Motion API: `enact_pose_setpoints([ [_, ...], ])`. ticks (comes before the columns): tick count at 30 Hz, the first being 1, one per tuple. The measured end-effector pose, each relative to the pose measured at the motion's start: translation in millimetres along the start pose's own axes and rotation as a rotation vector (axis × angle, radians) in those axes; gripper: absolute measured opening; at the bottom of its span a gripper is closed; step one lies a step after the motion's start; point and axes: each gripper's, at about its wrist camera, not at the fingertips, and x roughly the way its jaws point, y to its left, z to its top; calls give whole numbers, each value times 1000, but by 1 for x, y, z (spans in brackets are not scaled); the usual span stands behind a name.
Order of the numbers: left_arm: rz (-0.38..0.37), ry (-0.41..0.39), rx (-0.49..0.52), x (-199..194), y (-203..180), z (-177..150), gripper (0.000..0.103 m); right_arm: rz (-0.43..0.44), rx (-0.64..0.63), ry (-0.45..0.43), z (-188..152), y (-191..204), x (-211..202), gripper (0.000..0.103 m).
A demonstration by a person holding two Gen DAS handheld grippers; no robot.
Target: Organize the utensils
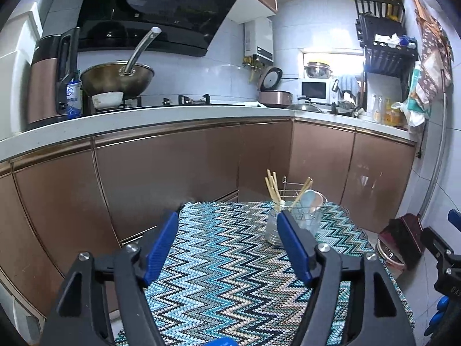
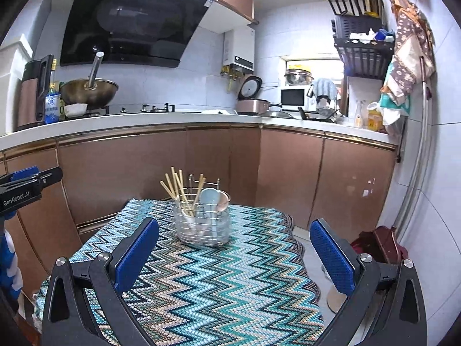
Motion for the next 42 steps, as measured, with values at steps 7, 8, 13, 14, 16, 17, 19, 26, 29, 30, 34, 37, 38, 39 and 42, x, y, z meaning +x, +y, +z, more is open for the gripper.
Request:
enact_pose_setpoints([
  [7,0,-6,24,-8,-6,-1,69,-1,2,-10,1,-6,-4,103],
  [8,0,-6,25,-8,-5,-1,69,-1,2,-9,1,-6,-4,103],
  [13,7,0,29,-11,-4,-4,69,-11,-11,-19,1,-5,-7,103],
  [14,9,0,28,-11,-3,-4,69,-11,-11,-21,1,-5,-8,103],
  [16,13,3,27,-12,-2,-6,69,-13,-11,-22,0,-6,-9,103],
  [17,14,4,26,-12,-1,-6,69,-13,-10,-21,0,-6,-9,103],
  [19,20,6,23,-13,0,-7,69,-15,-10,-20,-1,-6,-9,103],
  [26,29,6,19,-16,5,-11,69,-16,-10,-15,-3,-5,-8,103],
  [29,28,8,14,-18,7,-12,69,-12,-18,-14,-3,-2,-9,103],
  [30,29,8,13,-18,7,-13,69,-12,-21,-15,-2,-1,-10,103],
  [34,27,12,10,-21,10,-15,69,-12,-25,-18,-2,2,-13,103],
  [37,30,8,10,-25,11,-16,69,-12,-29,-19,-2,4,-16,103],
  [38,31,6,10,-27,12,-17,69,-12,-30,-20,-2,4,-17,103],
  [39,31,5,10,-27,13,-16,69,-13,-32,-21,-2,5,-18,103],
  [42,28,1,10,-31,14,-17,69,-16,-34,-22,-2,6,-21,103],
])
